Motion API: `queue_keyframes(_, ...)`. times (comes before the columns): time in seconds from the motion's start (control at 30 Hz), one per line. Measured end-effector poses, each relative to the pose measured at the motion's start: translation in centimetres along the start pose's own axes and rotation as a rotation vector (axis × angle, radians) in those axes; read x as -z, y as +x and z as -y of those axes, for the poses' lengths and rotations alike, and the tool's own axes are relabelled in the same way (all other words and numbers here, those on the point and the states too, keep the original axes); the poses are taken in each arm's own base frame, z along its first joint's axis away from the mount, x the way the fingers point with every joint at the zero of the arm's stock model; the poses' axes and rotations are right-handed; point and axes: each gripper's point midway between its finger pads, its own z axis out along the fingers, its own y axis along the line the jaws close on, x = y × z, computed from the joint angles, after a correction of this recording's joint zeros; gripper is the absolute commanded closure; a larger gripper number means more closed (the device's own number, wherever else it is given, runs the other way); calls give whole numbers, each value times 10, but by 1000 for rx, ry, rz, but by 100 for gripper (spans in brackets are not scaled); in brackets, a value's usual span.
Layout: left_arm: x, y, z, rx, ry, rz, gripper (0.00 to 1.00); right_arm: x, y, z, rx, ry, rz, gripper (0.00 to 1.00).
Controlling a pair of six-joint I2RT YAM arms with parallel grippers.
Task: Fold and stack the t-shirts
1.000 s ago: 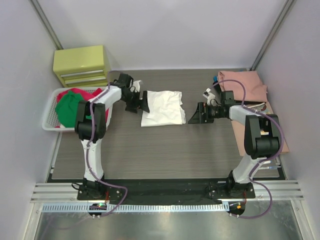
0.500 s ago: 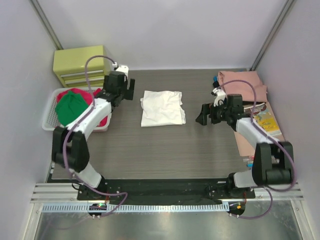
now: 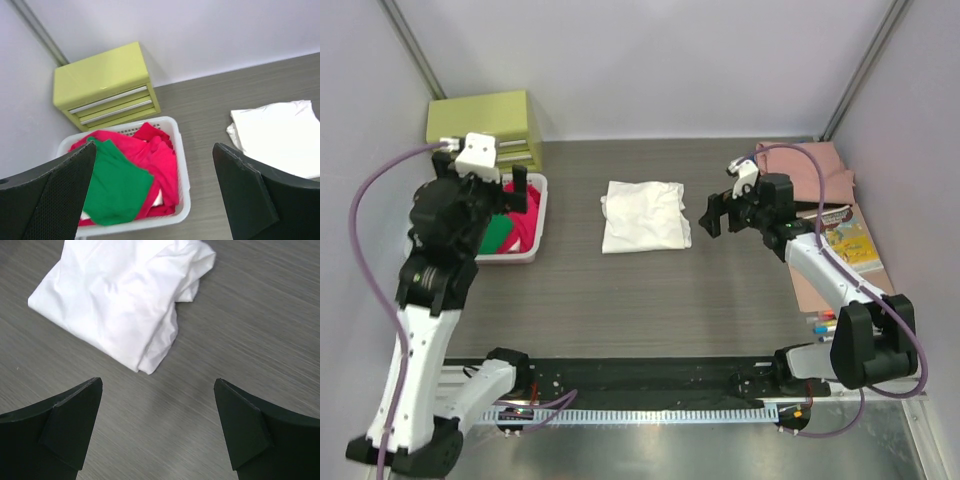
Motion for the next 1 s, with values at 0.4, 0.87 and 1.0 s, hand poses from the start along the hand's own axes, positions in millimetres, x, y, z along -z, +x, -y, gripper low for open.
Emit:
queue_keyframes(0.4,78,119,-44,-72,-184,-199,0,-82,27,-77,180,-126,-213,0)
queue_keyframes(0.87,91,148,-66,-49,-296,-268,0,-177,1,-91,228,-60,-227,11)
queue_keyframes(1.0,89,150,-65,-43,-288,-276,0,-177,0,-90,223,-47,-226,0)
